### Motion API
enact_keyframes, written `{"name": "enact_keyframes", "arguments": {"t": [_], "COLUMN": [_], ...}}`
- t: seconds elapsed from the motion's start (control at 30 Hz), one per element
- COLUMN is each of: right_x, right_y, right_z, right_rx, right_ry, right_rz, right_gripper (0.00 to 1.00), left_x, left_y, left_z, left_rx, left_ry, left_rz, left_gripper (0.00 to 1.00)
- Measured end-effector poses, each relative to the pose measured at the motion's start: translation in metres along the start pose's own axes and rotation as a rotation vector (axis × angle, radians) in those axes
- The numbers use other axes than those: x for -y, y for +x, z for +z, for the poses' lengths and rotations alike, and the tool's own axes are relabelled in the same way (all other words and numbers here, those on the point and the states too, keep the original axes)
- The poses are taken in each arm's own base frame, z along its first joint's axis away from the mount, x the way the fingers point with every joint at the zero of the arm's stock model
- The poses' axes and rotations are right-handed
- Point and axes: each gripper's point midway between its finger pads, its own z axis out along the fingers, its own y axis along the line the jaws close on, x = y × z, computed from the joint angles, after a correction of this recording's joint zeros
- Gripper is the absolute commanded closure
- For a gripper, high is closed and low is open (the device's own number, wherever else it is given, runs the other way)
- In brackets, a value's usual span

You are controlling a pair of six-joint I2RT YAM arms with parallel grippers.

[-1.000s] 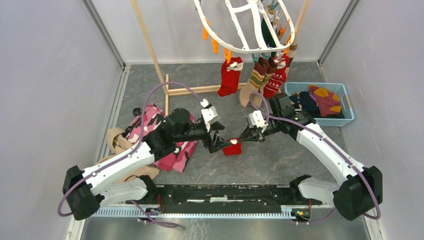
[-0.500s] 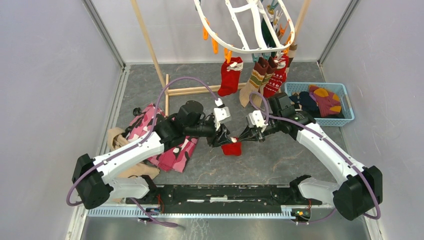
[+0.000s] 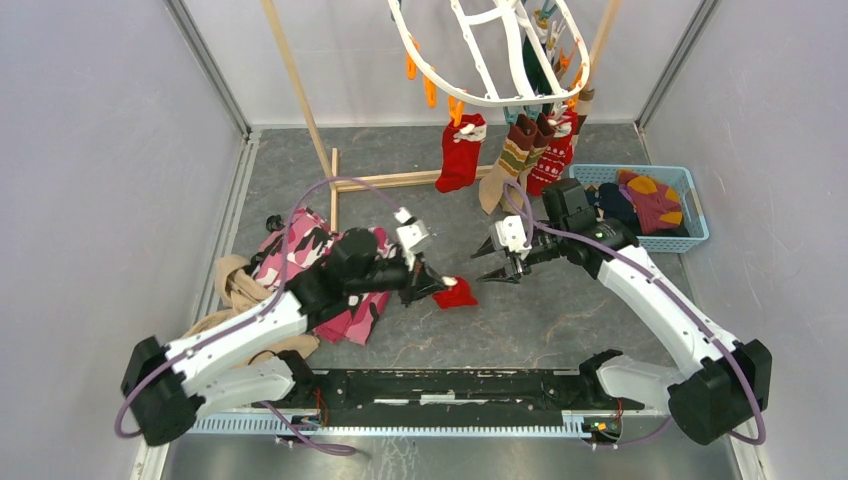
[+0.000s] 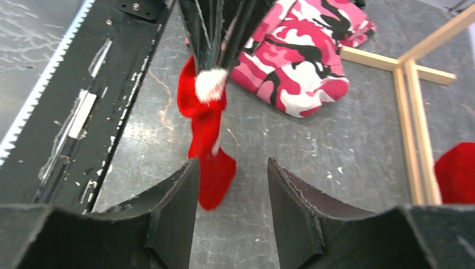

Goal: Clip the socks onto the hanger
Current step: Pick up the sock from the bin.

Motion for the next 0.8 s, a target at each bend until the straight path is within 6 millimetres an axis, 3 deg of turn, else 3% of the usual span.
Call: {"name": "enact_keyframes", "arguments": {"t": [0.2,0.37,0.5,0.67,0.8], "right_x": [0.008,0.000,-0.010,0.010,0.027], "right_y": [-0.016,-0.029,-0.025,-0.023,-0.024], "right_z": [-0.009,0.013,0.040,0.054,0.061], "right_rx": [-0.009,0.033,0.033,0.024,0.037], "right_ry": [0.074,0.035,0.025,0.123,0.202], "right_rz": [-0.065,-0.070,-0.023,0.045,0.099], "right_gripper": [0.45,0.45,0.44,0.43,0.40], "left_x": [-0.018,-0.038,-0.052,-0.064,-0.068], "left_y": [0.025,-0.001,-0.016,-0.034,-0.036], "left_z": [-0.033,-0.043,-0.044,-0.039,-0.037], "left_rx": [0.160,0.345,0.446,0.501,0.529], "left_ry": [-0.221,-0.341,-0.396,-0.440,-0.445], "left_rz": [-0.351,-0.639,-0.809,-0.943,-1.022], "left_gripper": [0.98,0.98,0.98,0.98,0.98]}}
